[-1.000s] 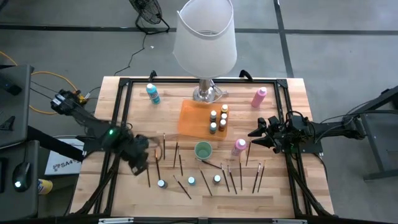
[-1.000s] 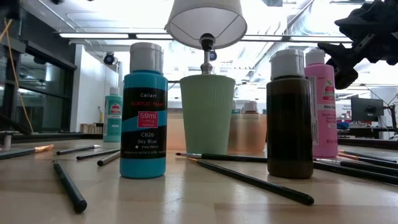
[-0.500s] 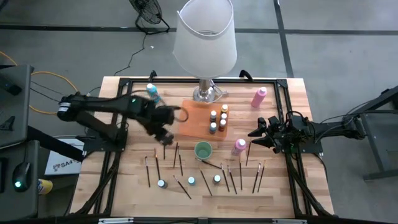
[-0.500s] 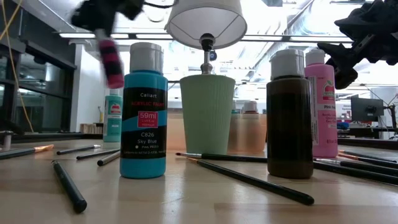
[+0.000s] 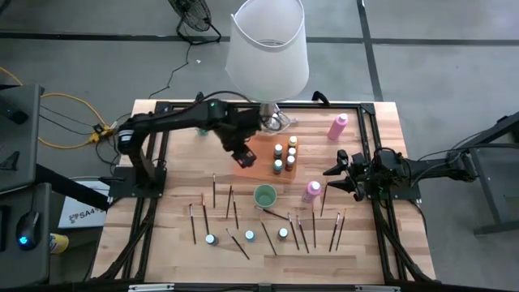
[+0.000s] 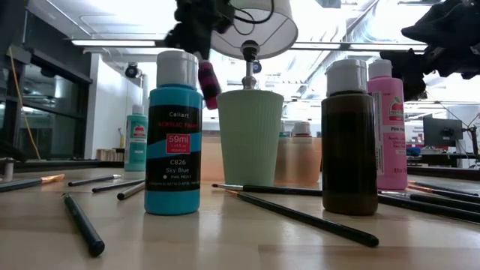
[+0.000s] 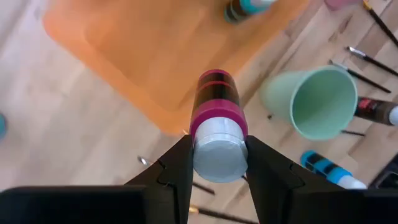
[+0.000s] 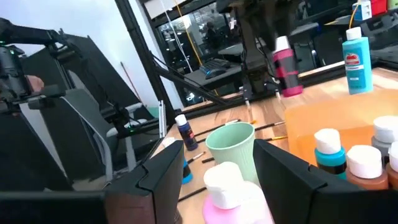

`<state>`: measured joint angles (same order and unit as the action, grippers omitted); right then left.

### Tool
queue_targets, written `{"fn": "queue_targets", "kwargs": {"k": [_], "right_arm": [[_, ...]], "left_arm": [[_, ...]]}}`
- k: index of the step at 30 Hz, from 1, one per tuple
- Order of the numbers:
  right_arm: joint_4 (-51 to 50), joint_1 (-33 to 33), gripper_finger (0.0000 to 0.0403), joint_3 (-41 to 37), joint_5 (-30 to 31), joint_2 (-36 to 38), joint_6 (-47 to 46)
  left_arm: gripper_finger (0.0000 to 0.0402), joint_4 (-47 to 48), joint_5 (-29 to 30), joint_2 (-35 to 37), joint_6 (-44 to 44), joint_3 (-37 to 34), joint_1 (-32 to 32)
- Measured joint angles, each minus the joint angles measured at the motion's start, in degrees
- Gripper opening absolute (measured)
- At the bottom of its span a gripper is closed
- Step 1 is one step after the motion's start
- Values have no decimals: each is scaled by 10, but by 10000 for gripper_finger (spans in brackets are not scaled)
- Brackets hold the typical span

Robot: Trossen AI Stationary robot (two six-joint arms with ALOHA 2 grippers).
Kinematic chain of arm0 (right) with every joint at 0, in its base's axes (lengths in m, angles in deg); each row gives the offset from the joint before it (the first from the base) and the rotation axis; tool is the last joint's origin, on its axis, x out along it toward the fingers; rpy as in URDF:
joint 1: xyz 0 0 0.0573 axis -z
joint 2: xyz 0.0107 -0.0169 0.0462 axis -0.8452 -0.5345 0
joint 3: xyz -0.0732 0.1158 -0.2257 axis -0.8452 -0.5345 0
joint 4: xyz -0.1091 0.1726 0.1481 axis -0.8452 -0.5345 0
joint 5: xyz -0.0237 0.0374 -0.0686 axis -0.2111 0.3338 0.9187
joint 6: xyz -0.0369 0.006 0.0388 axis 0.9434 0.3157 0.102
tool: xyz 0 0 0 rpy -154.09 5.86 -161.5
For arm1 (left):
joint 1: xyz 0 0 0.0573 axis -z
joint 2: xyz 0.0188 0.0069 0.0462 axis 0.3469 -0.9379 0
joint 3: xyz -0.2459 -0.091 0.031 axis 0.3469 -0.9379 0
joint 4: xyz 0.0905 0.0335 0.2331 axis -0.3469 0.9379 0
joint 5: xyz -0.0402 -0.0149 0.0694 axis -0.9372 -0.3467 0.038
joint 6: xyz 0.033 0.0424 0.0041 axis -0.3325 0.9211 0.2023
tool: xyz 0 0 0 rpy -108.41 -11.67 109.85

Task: Pick & Place Paint Supplies
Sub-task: Put the small dark pink paint bottle into the orange bin

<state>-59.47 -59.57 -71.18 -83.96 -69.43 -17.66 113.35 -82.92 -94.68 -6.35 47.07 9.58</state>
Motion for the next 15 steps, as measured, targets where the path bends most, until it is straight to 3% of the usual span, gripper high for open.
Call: {"fn": "queue_targets", "kwargs": {"k": [4,8,15], "right_arm": [[35,0,188,0,0,0,-76],[74,0,188,0,84,-1,-153],[68,0,188,57,120,-78,-53]], "left_arm": [[116,7,1,-28,44,37,-18],[116,6,0,-37,77,50,-30],[116,5,27,-37,143,50,-32]]}}
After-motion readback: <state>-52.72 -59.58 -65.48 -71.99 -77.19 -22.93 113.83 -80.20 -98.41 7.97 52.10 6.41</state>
